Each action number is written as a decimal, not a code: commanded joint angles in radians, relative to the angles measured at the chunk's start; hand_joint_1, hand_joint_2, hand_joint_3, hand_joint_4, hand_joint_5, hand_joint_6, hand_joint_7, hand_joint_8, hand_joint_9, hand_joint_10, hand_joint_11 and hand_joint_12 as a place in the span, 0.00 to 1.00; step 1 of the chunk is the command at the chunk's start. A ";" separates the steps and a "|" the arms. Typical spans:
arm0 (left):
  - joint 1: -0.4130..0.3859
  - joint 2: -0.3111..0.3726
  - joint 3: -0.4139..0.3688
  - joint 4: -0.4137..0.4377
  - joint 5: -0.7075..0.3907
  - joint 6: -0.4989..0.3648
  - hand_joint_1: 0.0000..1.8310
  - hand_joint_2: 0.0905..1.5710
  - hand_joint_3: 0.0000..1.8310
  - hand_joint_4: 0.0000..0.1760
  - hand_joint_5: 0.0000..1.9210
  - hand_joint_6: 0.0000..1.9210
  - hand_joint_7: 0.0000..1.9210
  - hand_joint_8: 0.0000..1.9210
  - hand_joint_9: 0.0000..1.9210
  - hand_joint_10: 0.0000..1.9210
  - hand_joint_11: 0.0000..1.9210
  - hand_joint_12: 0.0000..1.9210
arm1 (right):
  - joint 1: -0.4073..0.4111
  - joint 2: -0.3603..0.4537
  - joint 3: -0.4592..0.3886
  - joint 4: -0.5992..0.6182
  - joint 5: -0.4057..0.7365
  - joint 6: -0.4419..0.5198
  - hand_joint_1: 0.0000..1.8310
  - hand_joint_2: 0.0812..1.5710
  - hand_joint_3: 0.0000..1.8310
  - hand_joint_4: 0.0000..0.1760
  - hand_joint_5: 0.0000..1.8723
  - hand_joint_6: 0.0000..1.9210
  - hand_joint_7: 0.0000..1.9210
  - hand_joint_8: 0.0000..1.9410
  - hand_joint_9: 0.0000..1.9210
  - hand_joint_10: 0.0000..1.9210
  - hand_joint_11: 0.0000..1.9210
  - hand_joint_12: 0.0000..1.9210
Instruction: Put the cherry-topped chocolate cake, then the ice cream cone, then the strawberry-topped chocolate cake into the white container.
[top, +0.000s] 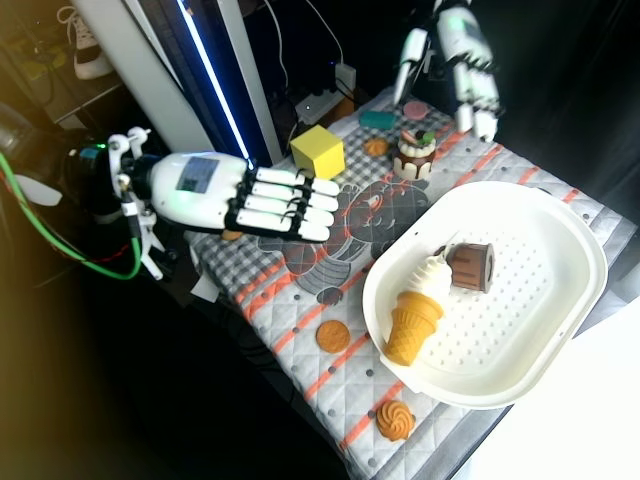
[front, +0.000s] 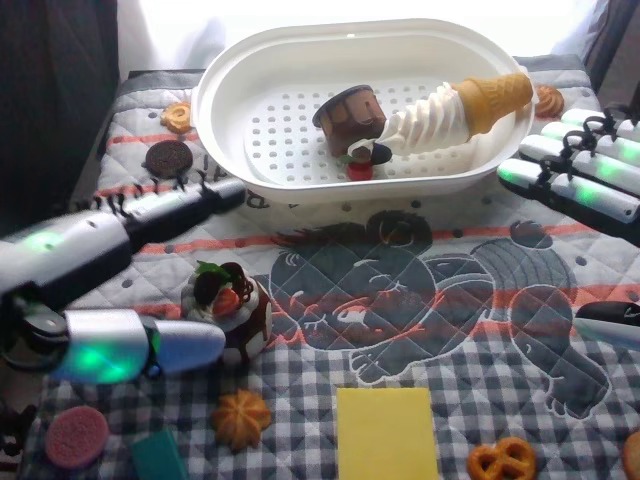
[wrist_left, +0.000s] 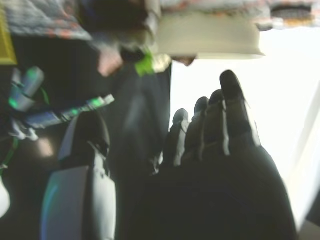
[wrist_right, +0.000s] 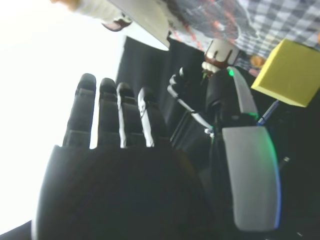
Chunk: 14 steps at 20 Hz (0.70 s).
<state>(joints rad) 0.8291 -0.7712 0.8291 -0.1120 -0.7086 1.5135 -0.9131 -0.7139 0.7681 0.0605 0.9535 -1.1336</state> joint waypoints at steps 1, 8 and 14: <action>-0.014 -0.003 0.006 0.015 -0.068 -0.005 0.35 0.65 0.00 0.88 0.00 0.00 0.00 0.00 0.00 0.00 0.00 0.04 | 0.006 0.006 -0.002 0.006 0.130 0.001 0.34 0.77 0.01 0.02 0.00 0.00 0.00 0.00 0.00 0.00 0.00 0.00; -0.059 -0.067 0.046 0.060 0.054 -0.006 0.63 0.77 0.00 0.00 0.42 0.62 0.36 0.74 0.24 0.72 0.10 0.98 | -0.006 0.001 -0.002 0.019 0.144 0.002 0.33 0.76 0.00 0.16 0.00 0.00 0.00 0.00 0.00 0.00 0.00 0.00; -0.099 -0.069 0.062 0.052 0.001 -0.006 0.64 0.77 0.00 0.00 0.36 0.71 0.44 0.68 0.38 0.73 0.31 0.97 | -0.017 -0.002 -0.002 0.026 0.151 0.005 0.31 0.78 0.00 0.11 0.00 0.00 0.00 0.00 0.00 0.00 0.00 0.00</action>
<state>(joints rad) 0.7372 -0.8452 0.8894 -0.0578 -0.5842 1.5135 -0.9352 -0.7174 0.7681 0.0830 0.9840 -1.1294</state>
